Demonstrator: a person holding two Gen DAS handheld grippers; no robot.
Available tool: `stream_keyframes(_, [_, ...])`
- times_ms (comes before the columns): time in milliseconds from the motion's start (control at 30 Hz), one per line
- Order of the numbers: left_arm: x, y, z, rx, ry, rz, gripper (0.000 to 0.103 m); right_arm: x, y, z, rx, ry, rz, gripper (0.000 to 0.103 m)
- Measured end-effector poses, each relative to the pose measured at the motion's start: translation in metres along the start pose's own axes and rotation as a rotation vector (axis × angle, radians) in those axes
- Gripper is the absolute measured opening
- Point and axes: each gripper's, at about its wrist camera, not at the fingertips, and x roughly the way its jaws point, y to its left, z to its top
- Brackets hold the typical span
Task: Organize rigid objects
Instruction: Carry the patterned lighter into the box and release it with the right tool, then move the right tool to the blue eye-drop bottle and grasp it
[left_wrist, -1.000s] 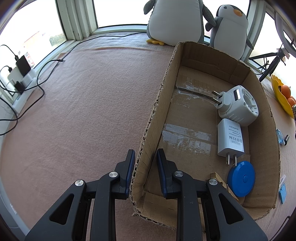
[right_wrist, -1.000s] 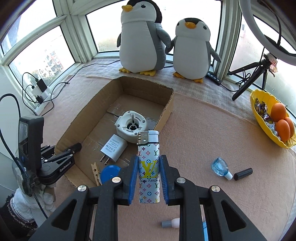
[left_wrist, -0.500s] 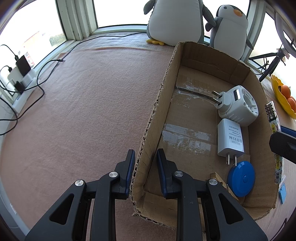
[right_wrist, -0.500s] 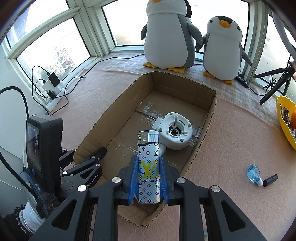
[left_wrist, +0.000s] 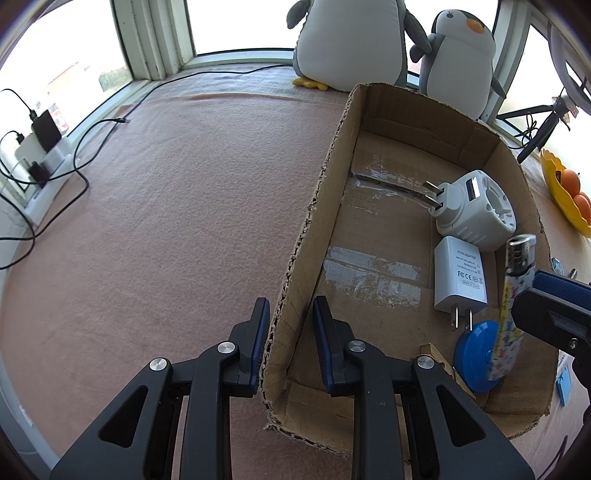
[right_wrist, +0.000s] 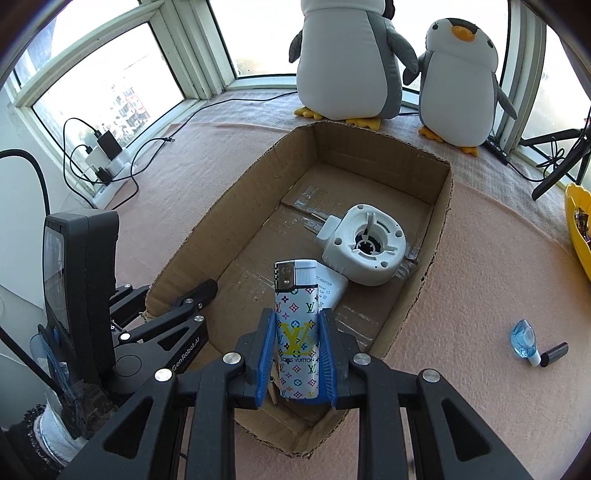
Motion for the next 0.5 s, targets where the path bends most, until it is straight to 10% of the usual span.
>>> stream_keyframes(133, [0.000,0.000,0.000,-0.001,0.000,0.000,0.023,-0.002,-0.002,0.000,0.013,-0.009,0.001,0.044])
stream_keyframes(500, [0.000,0.000,0.000,-0.002,0.000,-0.001,0.023,-0.023,-0.023,-0.005,0.071,-0.038,-0.013,0.044])
